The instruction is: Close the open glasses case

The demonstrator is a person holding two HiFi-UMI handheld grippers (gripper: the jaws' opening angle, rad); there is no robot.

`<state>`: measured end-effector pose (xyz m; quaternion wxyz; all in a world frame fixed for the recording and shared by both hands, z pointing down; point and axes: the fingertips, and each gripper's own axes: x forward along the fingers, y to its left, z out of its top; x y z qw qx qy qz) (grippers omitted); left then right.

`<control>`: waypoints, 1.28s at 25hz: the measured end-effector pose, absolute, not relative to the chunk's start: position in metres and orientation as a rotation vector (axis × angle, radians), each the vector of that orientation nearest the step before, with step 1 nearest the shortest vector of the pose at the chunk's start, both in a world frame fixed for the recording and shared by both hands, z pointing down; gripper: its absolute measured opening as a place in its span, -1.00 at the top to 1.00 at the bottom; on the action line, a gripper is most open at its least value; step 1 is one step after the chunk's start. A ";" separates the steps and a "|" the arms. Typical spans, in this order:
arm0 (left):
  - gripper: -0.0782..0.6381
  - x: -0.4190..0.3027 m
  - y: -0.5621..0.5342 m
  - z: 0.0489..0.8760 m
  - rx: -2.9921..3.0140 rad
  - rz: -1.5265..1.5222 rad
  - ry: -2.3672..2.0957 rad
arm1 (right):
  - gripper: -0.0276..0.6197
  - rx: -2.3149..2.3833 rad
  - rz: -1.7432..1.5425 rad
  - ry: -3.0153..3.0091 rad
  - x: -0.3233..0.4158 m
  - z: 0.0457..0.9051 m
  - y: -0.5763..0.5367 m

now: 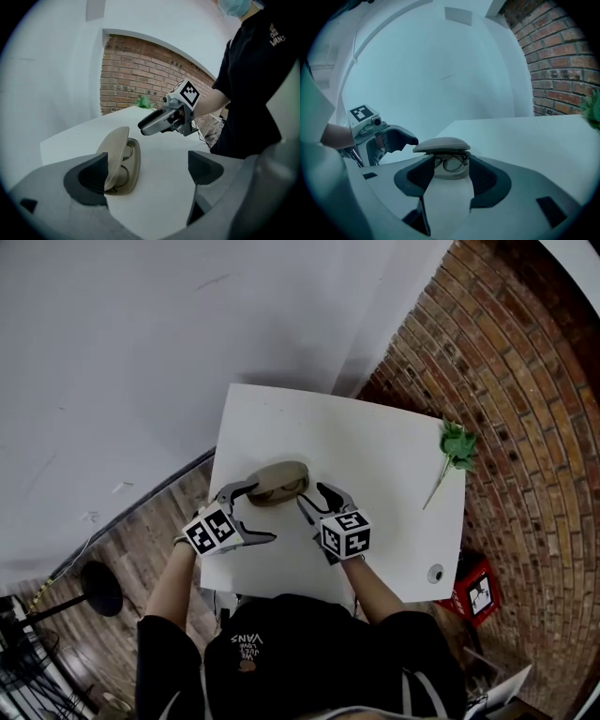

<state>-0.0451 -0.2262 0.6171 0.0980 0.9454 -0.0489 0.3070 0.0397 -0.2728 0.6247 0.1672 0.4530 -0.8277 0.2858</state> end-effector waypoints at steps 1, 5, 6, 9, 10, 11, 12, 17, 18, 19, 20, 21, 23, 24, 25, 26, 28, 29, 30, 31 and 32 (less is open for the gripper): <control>-0.70 -0.044 -0.223 0.620 2.796 0.921 -0.146 | 0.21 1.293 0.807 -2.357 0.041 0.624 -0.272; -0.70 -0.041 -0.212 0.629 2.784 0.958 -0.147 | 0.29 1.306 0.788 -2.351 0.044 0.625 -0.273; -0.70 -0.041 -0.210 0.631 2.780 0.965 -0.145 | 0.32 1.308 0.783 -2.349 0.044 0.625 -0.274; -0.70 -0.039 -0.202 0.638 2.767 0.979 -0.133 | 0.36 1.304 0.763 -2.353 0.041 0.626 -0.279; -0.70 -0.038 -0.200 0.640 2.763 0.979 -0.132 | 0.36 1.298 0.755 -2.357 0.039 0.626 -0.280; -0.70 -0.038 -0.199 0.641 2.760 0.976 -0.134 | 0.36 1.291 0.747 -2.362 0.037 0.627 -0.282; -0.70 -0.038 -0.199 0.642 2.757 0.972 -0.138 | 0.36 1.282 0.742 -2.368 0.034 0.628 -0.284; -0.69 -0.039 -0.196 0.651 2.738 0.994 -0.137 | 0.36 1.245 0.710 -2.375 0.022 0.633 -0.289; -0.69 -0.039 -0.196 0.651 2.739 0.992 -0.135 | 0.35 1.237 0.704 -2.371 0.020 0.636 -0.290; -0.69 -0.038 -0.197 0.650 2.741 0.987 -0.135 | 0.35 1.232 0.699 -2.365 0.019 0.638 -0.290; -0.69 -0.038 -0.196 0.650 2.739 0.985 -0.135 | 0.34 1.229 0.694 -2.358 0.018 0.640 -0.290; -0.68 -0.038 -0.196 0.652 2.732 0.989 -0.134 | 0.34 1.228 0.689 -2.350 0.018 0.642 -0.290; -0.67 -0.040 -0.193 0.660 2.713 1.019 -0.129 | 0.34 1.224 0.678 -2.337 0.019 0.645 -0.289; -0.67 -0.040 -0.191 0.664 2.713 1.037 -0.126 | 0.33 1.225 0.676 -2.332 0.020 0.647 -0.288; -0.66 -0.039 -0.190 0.665 2.720 1.052 -0.123 | 0.32 1.229 0.676 -2.328 0.021 0.648 -0.288; -0.64 -0.039 -0.190 0.665 2.727 1.066 -0.124 | 0.29 1.235 0.677 -2.327 0.022 0.649 -0.287; -0.57 -0.039 -0.191 0.665 2.730 1.081 -0.136 | 0.27 1.242 0.679 -2.328 0.022 0.650 -0.287; -0.55 -0.039 -0.191 0.665 2.729 1.084 -0.143 | 0.27 1.242 0.677 -2.329 0.022 0.650 -0.286; -0.55 -0.039 -0.191 0.666 2.729 1.090 -0.148 | 0.27 1.241 0.671 -2.330 0.022 0.650 -0.287; -0.55 -0.039 -0.191 0.667 2.729 1.100 -0.152 | 0.27 1.238 0.664 -2.331 0.022 0.651 -0.287; -0.55 -0.039 -0.191 0.668 2.729 1.111 -0.158 | 0.27 1.236 0.658 -2.333 0.022 0.651 -0.287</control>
